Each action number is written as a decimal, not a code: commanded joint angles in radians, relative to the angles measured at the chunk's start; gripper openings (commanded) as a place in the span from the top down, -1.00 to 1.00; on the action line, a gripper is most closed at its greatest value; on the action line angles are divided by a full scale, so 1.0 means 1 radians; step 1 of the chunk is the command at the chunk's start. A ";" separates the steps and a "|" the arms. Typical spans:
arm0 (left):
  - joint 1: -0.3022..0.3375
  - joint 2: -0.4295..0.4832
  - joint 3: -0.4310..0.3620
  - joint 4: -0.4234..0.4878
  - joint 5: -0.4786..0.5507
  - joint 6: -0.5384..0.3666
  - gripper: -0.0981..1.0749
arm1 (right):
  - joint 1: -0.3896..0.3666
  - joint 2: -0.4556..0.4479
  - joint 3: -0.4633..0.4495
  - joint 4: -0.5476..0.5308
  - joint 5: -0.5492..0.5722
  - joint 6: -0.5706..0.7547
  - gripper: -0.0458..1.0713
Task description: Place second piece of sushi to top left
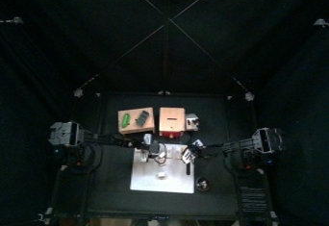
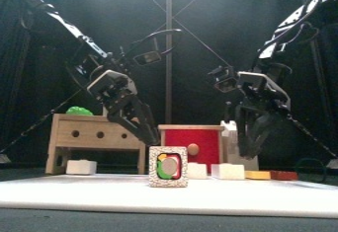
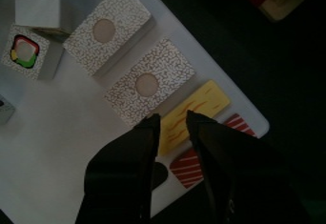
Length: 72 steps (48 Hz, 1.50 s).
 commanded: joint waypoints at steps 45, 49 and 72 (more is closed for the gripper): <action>-0.021 0.104 -0.087 -0.276 -0.103 -0.008 -0.71 | 0.008 0.003 -0.018 0.000 0.006 0.002 -0.34; -0.021 0.110 -0.097 -0.278 -0.103 -0.008 -0.70 | 0.008 0.003 -0.020 0.000 0.005 0.002 -0.34; -0.035 0.095 -0.083 -0.255 -0.094 -0.005 -0.26 | 0.008 0.003 -0.018 -0.005 0.006 0.000 -0.34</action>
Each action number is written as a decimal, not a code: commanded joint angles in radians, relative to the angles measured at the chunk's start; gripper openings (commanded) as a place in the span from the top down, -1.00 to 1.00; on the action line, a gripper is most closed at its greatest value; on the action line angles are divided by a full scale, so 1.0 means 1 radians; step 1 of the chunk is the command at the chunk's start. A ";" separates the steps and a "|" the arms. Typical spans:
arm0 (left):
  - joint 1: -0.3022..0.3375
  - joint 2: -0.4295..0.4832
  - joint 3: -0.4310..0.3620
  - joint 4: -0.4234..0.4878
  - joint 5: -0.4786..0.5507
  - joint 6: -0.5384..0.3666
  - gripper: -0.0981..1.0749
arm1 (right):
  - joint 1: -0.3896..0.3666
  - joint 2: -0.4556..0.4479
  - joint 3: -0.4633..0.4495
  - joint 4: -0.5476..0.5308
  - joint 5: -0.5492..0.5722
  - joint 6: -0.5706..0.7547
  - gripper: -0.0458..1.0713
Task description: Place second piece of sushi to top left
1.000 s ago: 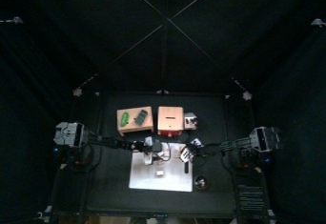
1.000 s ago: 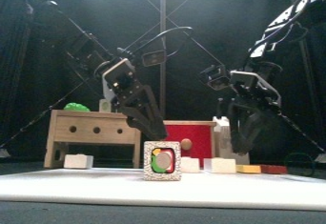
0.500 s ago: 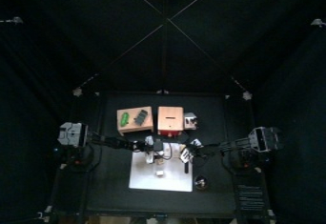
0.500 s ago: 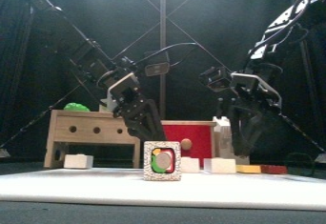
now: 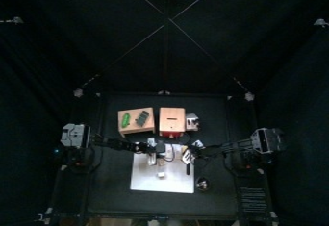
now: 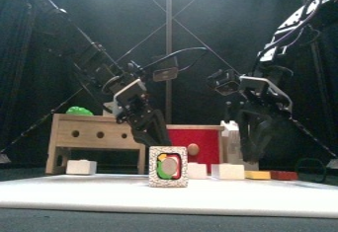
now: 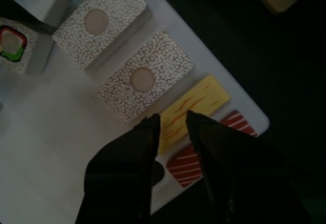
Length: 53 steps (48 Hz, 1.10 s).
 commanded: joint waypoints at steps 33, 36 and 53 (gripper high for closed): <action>-0.075 -0.376 0.310 0.097 0.003 0.000 -0.26 | 0.002 -0.012 -0.020 0.002 -0.002 0.002 -0.34; -0.078 -0.400 0.336 0.095 0.003 0.000 -0.26 | 0.002 -0.011 -0.021 0.002 -0.003 0.002 -0.34; -0.074 -0.479 0.459 0.098 -0.011 0.000 -0.26 | 0.002 0.000 -0.038 0.002 -0.002 0.002 -0.34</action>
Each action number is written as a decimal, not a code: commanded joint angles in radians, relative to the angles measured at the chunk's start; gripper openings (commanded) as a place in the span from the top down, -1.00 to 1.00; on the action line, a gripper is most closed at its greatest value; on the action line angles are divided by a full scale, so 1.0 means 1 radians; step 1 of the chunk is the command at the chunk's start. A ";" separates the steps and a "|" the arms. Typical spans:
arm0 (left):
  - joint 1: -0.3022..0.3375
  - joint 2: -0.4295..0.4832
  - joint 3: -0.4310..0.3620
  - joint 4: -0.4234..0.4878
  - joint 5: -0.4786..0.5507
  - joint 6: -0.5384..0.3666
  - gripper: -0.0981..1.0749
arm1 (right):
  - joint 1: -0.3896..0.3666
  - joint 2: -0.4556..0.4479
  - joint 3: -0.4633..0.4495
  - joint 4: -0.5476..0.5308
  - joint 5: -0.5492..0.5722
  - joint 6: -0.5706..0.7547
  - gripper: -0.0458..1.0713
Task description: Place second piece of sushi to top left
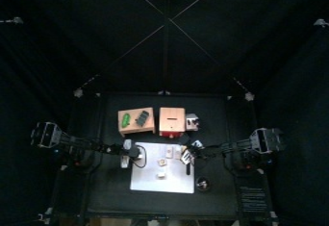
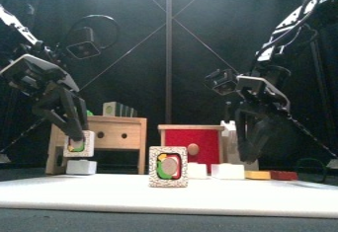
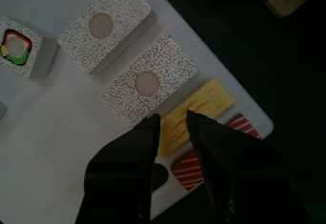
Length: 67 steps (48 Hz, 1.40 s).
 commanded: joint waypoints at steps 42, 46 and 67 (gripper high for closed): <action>0.021 -0.008 0.031 0.002 -0.037 0.002 -0.45 | 0.002 0.009 -0.031 0.000 -0.005 -0.002 -0.34; 0.023 -0.008 0.029 0.000 -0.037 0.002 -0.46 | 0.002 0.009 -0.032 0.000 -0.005 -0.002 -0.34; 0.017 -0.009 -0.026 0.000 -0.040 0.002 -0.46 | 0.002 0.009 -0.035 0.000 -0.003 -0.002 -0.34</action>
